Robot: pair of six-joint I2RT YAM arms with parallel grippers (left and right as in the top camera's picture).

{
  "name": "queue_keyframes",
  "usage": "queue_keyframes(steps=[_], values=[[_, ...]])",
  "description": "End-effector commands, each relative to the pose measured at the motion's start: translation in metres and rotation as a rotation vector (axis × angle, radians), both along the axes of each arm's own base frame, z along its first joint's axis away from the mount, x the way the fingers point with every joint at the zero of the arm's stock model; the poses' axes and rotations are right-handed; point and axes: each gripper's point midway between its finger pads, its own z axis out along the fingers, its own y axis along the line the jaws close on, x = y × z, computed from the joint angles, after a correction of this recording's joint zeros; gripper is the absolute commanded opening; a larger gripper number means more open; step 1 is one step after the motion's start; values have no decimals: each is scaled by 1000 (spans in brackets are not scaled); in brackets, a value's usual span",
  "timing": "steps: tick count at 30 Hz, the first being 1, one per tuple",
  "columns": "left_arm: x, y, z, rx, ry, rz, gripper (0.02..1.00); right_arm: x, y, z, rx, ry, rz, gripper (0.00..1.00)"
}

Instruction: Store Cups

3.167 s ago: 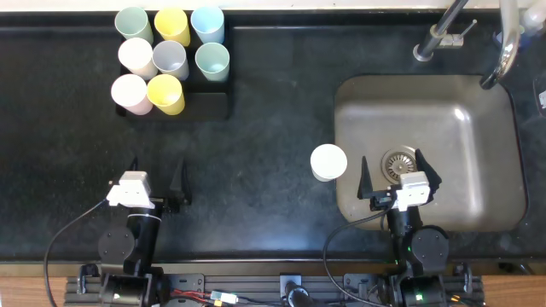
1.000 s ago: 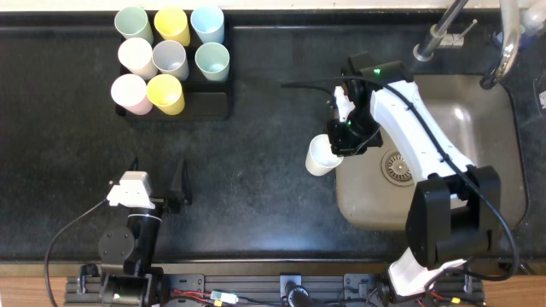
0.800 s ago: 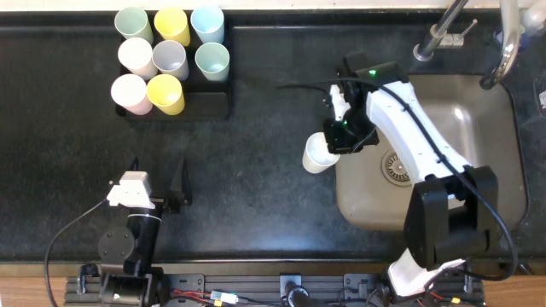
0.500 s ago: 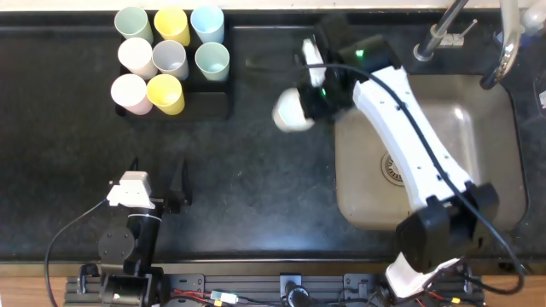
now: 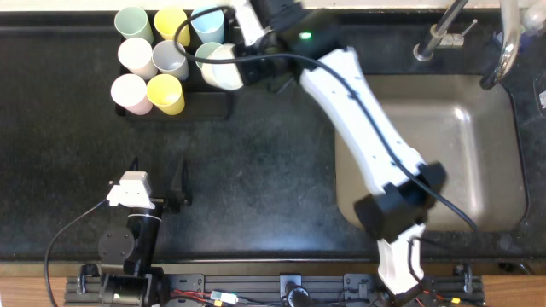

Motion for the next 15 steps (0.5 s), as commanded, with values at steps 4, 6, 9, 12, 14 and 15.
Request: queue_keyframes(steps=[4,6,9,12,14,15], values=[[-1,-3,1,17,-7,-16,1000,-9,30,-21,6,64,-31,42],[-1,-3,1,17,-7,-16,998,-6,33,-27,-12,52,-49,45],[-1,-3,1,17,-6,-16,1000,-4,37,-38,-20,64,-54,42],[-1,-3,1,17,-6,-16,1000,-1,35,-51,-46,83,-80,45],[-1,-3,1,17,-6,-16,998,0,34,-56,-55,86,-97,42],[-1,-3,1,17,-7,-16,1000,1,34,-57,-55,87,-102,45]])
